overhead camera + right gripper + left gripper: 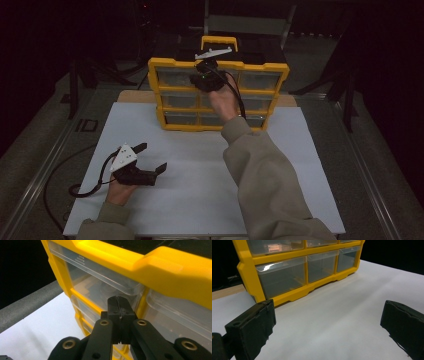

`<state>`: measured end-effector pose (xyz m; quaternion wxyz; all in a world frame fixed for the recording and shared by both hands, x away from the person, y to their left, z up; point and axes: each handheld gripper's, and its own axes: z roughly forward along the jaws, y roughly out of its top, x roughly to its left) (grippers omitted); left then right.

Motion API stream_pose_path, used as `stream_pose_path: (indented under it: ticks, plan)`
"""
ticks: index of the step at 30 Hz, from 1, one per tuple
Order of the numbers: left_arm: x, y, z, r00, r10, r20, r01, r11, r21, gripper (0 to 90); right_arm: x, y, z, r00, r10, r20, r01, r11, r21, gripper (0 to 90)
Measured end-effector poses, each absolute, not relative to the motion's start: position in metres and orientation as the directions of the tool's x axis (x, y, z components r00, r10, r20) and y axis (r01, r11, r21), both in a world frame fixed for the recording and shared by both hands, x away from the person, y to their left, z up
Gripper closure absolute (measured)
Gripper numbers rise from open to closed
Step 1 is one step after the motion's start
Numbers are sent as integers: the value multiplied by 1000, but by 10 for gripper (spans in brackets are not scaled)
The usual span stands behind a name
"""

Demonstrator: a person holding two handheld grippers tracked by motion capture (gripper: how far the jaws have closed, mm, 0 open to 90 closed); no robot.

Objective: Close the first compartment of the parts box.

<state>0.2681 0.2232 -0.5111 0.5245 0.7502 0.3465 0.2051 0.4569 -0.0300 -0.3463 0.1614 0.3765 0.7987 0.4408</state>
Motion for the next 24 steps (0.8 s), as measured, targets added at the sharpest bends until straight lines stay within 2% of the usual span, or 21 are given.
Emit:
stream_pose_path:
  ticks: [18,24]
  plan:
    - [268,223,-511,675,736,-56,306,-210,928,8,458,-29,-347,-662,746,75,461,326,825,900]
    - [268,223,-512,676,734,-55,308,-214,927,8,455,-29,-348,-680,730,71,452,341,825,851]
